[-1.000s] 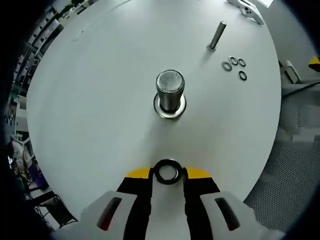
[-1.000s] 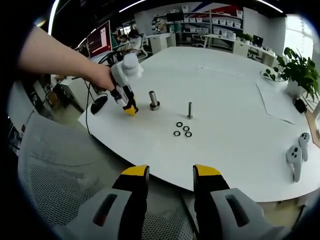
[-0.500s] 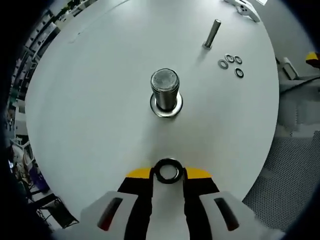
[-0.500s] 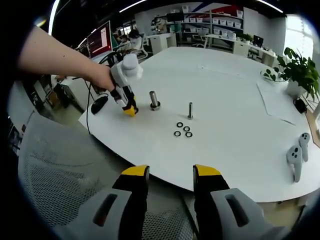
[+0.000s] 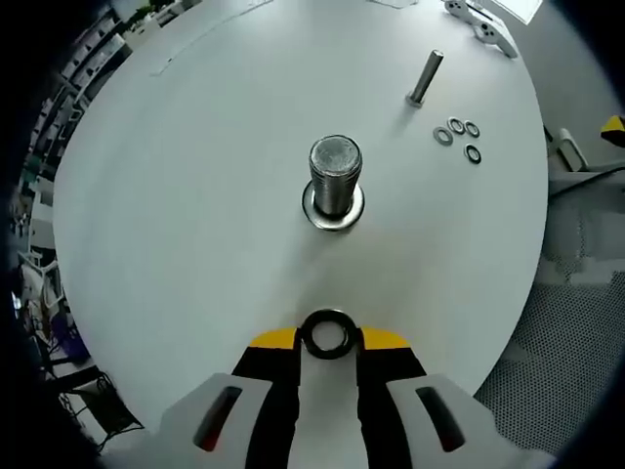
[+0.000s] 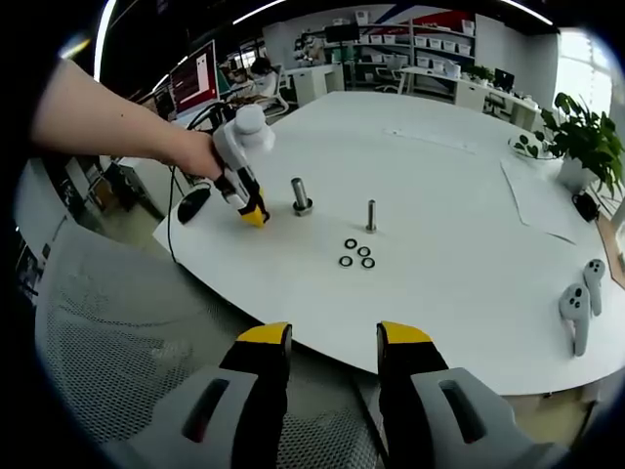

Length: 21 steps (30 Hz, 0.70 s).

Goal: Place the washer onto the threaded stud by aligning its center hole with the stud, sliding it down to the base, and recovering from edge contact or off-axis alignment until the washer reaches the visible bottom stop.

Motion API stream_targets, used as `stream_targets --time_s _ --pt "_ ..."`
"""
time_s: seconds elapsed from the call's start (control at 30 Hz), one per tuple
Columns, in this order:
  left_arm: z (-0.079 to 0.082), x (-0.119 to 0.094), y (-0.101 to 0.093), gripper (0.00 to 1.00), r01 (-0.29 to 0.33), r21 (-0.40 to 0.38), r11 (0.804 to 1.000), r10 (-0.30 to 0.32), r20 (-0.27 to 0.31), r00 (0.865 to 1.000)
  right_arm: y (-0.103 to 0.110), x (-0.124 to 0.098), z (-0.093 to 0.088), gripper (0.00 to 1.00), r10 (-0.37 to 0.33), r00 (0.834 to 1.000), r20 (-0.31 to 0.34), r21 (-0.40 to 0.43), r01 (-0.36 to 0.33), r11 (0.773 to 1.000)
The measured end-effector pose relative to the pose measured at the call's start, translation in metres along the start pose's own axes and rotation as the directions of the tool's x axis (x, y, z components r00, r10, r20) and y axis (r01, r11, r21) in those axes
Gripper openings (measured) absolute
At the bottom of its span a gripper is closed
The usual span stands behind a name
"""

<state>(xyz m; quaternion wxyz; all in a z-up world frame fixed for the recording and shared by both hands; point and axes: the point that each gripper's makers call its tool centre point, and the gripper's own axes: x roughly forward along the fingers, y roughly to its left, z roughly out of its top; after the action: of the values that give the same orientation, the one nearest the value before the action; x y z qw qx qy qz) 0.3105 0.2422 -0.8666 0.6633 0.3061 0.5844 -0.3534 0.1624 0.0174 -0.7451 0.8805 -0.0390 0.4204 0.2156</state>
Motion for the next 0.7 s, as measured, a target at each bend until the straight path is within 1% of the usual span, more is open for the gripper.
stream_targets --time_s 0.07,0.2,0.37,0.5,0.6,0.7 --pt "0.0 0.0 -0.001 0.19 0.002 0.012 1.0 -0.002 -0.004 1.0 0.0 0.0 0.0 0.37 0.0 1.0 0.002 0.001 0.0 1.0" --pt "-0.001 -0.001 -0.002 0.18 0.01 -0.003 1.0 -0.01 -0.002 1.0 0.0 0.0 0.001 0.37 0.001 1.0 0.004 0.003 -0.001 1.0" --pt "0.002 -0.006 -0.006 0.18 0.016 0.01 1.0 -0.016 0.016 1.0 0.0 0.0 0.001 0.37 0.001 1.0 0.005 0.004 -0.001 1.0" --pt "0.009 -0.013 -0.004 0.18 0.016 0.013 1.0 -0.017 0.036 0.999 0.001 0.0 0.001 0.37 0.003 1.0 0.005 0.003 -0.003 1.0" --pt "0.016 -0.022 -0.008 0.18 0.048 0.004 0.999 -0.048 0.046 0.998 0.001 0.0 0.001 0.37 0.003 1.0 0.006 0.004 -0.003 1.0" --pt "0.023 -0.028 -0.006 0.18 0.049 0.009 0.999 -0.049 0.055 0.997 0.001 0.0 0.001 0.37 0.004 1.0 0.005 0.003 -0.004 1.0"
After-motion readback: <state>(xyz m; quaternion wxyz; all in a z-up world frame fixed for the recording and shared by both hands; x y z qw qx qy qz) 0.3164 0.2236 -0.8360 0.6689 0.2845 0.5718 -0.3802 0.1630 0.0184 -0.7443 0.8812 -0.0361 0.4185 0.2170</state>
